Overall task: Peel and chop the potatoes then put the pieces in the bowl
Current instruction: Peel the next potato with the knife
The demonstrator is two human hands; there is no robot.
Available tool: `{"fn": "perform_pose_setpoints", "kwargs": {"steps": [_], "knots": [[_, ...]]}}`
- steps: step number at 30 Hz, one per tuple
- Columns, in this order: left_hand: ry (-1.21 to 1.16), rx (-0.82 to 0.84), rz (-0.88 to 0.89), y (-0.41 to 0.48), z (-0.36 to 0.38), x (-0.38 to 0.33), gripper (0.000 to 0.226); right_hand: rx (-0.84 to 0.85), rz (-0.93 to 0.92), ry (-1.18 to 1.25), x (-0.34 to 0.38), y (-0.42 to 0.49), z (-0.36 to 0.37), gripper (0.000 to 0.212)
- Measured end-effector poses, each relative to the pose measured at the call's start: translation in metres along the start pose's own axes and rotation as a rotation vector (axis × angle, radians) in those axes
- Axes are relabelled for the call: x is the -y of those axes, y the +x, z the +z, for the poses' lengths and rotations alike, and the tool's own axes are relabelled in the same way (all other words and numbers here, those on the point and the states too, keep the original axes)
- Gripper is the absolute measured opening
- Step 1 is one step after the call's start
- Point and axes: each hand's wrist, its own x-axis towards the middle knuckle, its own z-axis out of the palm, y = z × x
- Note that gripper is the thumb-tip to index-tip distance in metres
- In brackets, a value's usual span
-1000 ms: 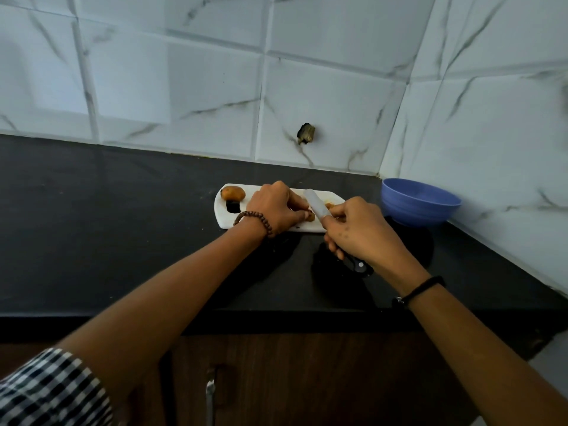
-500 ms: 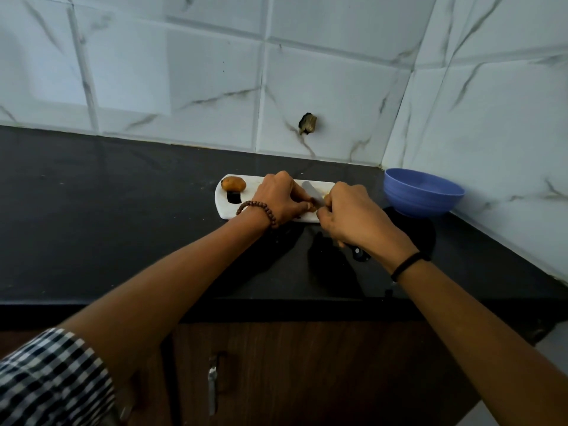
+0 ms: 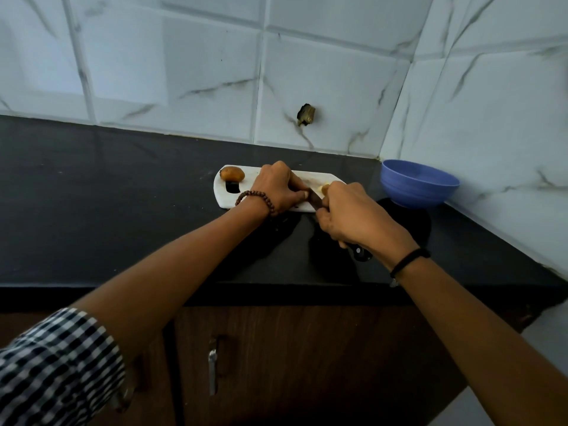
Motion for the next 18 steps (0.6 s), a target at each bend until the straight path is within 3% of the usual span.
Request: {"fn": "perform_pose_setpoints", "kwargs": {"steps": [10,14,18], "knots": [[-0.037,0.033,-0.019,-0.001,-0.001,0.001,0.02,0.14,0.058,0.061,-0.021,-0.028,-0.027,0.017],[-0.05,0.06,-0.029,0.004,-0.002,0.005,0.025,0.027,0.068,0.094,-0.024,-0.029,-0.029,0.031],[-0.048,0.002,-0.026,0.007,-0.004,0.008,0.024,-0.021,0.058,0.166,-0.019,-0.021,-0.023,0.03]]}}
